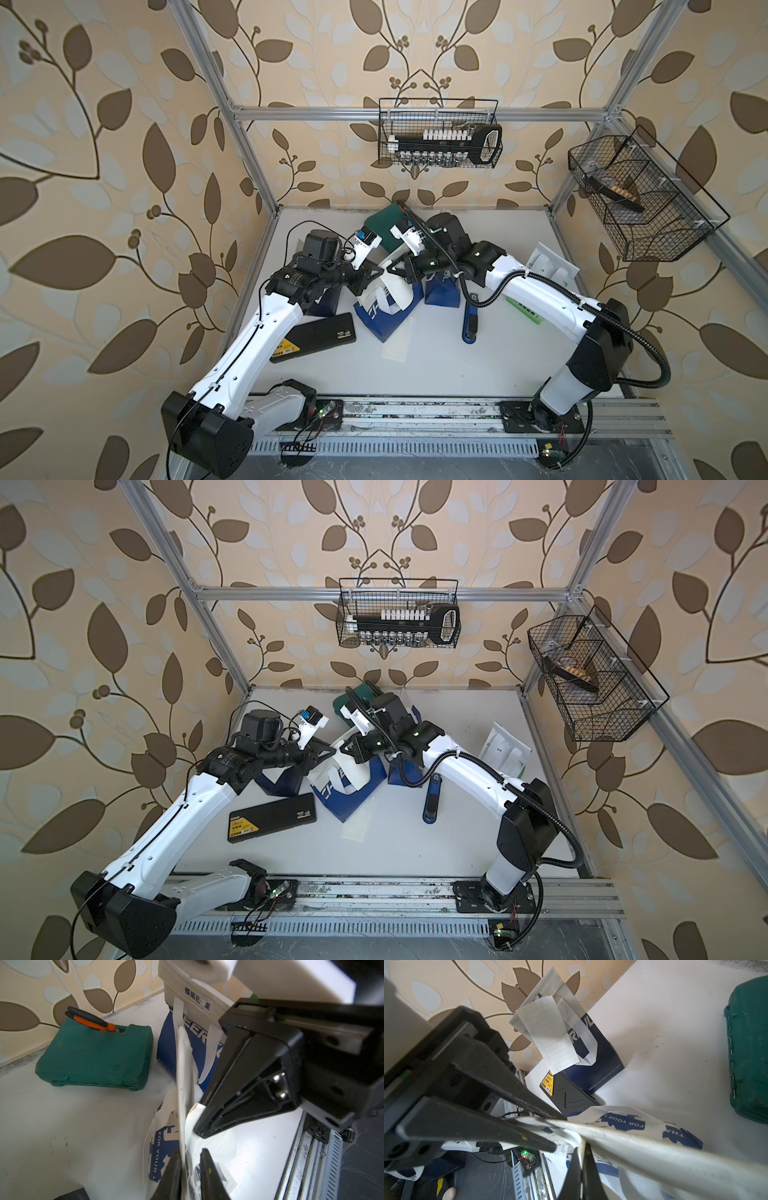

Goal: Staple the receipts to the bags
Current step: Hold the receipt from the takeout bag.

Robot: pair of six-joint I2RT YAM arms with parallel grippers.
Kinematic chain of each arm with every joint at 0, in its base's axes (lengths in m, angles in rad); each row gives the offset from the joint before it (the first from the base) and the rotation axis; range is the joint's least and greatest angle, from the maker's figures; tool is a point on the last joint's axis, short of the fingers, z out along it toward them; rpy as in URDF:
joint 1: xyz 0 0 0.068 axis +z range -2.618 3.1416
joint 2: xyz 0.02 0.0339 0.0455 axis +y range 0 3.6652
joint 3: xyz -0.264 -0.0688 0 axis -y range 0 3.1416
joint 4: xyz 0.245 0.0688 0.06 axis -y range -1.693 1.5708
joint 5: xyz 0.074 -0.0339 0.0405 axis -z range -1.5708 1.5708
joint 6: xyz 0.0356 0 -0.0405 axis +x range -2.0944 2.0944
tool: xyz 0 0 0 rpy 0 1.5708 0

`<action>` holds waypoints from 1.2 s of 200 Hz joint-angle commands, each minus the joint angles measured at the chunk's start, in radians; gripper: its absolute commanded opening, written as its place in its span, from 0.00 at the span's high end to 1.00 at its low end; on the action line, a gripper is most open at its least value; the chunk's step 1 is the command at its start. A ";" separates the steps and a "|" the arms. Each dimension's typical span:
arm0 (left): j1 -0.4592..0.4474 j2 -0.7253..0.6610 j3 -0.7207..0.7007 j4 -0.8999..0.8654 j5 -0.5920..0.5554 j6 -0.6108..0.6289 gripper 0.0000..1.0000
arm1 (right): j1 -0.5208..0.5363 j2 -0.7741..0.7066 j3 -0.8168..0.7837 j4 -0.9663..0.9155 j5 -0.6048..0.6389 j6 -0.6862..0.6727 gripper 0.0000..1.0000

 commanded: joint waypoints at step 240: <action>0.006 0.029 0.008 0.013 -0.021 0.022 1.00 | -0.060 -0.240 -0.233 0.019 0.324 -0.023 0.50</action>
